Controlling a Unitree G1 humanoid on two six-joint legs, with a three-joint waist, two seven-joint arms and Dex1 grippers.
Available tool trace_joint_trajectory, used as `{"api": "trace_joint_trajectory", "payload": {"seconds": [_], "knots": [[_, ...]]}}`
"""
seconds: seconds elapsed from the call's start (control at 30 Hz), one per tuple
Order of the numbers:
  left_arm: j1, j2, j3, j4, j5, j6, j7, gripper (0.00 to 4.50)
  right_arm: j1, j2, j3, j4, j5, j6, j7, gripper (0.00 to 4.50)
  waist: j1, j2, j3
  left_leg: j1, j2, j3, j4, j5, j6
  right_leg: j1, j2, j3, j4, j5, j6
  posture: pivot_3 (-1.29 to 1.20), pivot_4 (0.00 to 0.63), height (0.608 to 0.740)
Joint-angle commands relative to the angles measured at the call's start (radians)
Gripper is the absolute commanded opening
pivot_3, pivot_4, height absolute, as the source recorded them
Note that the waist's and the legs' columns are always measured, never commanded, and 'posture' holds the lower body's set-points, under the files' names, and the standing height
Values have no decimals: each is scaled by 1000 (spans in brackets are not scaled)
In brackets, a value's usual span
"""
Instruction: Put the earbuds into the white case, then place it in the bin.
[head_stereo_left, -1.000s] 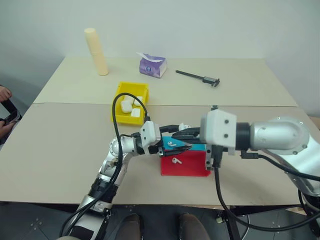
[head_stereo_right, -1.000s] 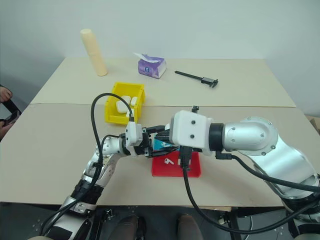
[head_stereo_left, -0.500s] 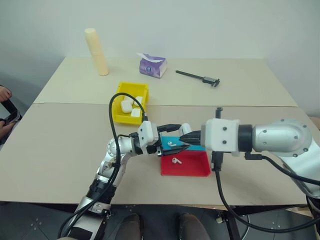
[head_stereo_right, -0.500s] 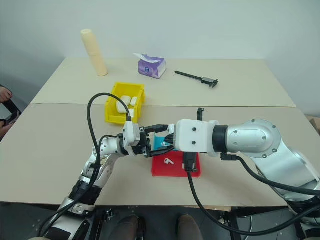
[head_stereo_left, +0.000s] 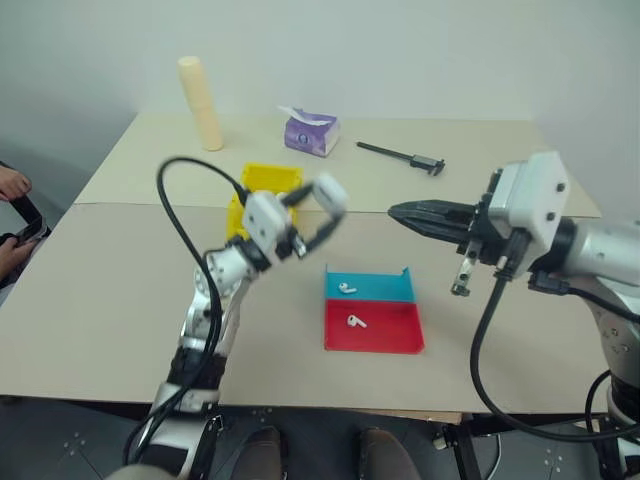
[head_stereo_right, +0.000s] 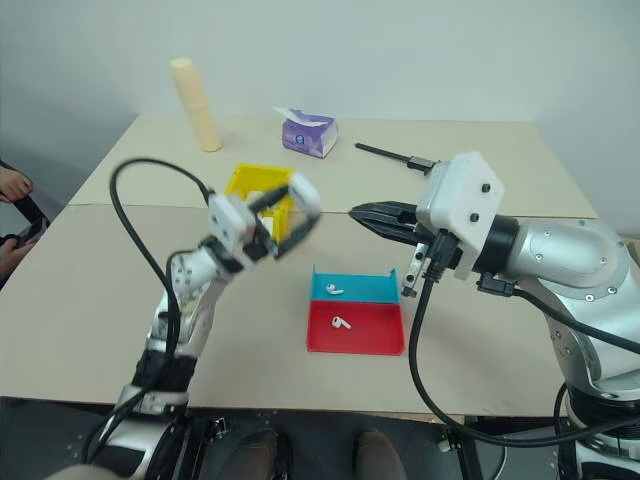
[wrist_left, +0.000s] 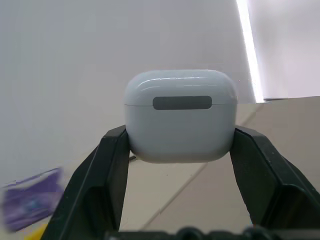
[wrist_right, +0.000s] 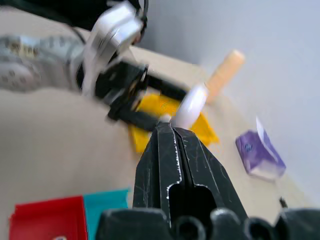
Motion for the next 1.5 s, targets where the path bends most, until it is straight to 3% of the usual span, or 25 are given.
{"api": "trace_joint_trajectory", "payload": {"seconds": [0.03, 0.27, 0.43, 0.57, 0.73, 0.93, 1.1, 1.27, 1.5], "knots": [[-110, -1, 64, 108, 109, 92, 263, 2746, 44, 1, 12, 12, -54, -55, -18, 33, -1, 0, 0, 0, 0, 0, 0, 0, 0, 0, 0, 0, 0, 0, 0, 0, 150, 740], [-170, 40, 85, 334, 119, 72, 333, 2746, 210, -19, -3, -15, -93, -76, -8, 33, -2, 0, 0, -4, 0, 1, -1, 0, 1, -3, 0, 0, -4, 1, 1, 0, 150, 740], [-204, 69, 81, 449, 127, 43, 328, 4374, 220, -15, 9, -24, -105, -63, -27, 0, 3, 0, 0, -4, 0, 4, -1, 0, 0, -2, 0, -2, -4, 1, 1, 0, 150, 740], [-198, 82, 76, 439, 122, 31, 310, 4466, 218, -4, 33, -30, -116, -56, -41, 0, 2, 0, 0, -5, 0, 4, -1, 0, -1, -2, 0, -2, -4, 2, 1, 0, 150, 740], [-59, 120, 106, 189, -66, 59, 53, 4466, 203, -13, 71, 12, -138, -104, -2, 0, -4, 0, 0, -5, 0, 6, -1, 1, -2, -3, 0, -2, -4, 2, 1, 0, 150, 740], [267, 297, 154, -294, -275, 307, -144, 4466, 166, -57, 95, 127, -164, -260, 149, 0, -27, 1, 0, -3, 2, 4, -1, 2, -3, -2, 0, 0, -3, 2, 1, 0, 150, 740], [596, 471, 321, -651, -449, 456, -246, 4466, 142, -130, 64, 231, -149, -373, 300, 0, -24, 0, 0, 2, 2, 3, -1, 1, -2, 0, 0, 1, -3, 2, 1, 0, 150, 740], [872, 581, 518, -805, -528, 473, -384, 4466, 141, -184, 30, 333, -96, -470, 476, 0, -17, 0, 0, 3, 2, 3, -2, 1, -2, 2, -1, 0, -4, 1, 0, 0, 150, 740], [1044, 574, 645, -854, -531, 438, -439, 4466, 61, -168, 100, 448, -130, -551, 574, 0, -21, 0, 0, 12, 3, 3, -3, 0, -2, 11, -1, -1, -6, 0, -2, 0, 150, 740]]}}
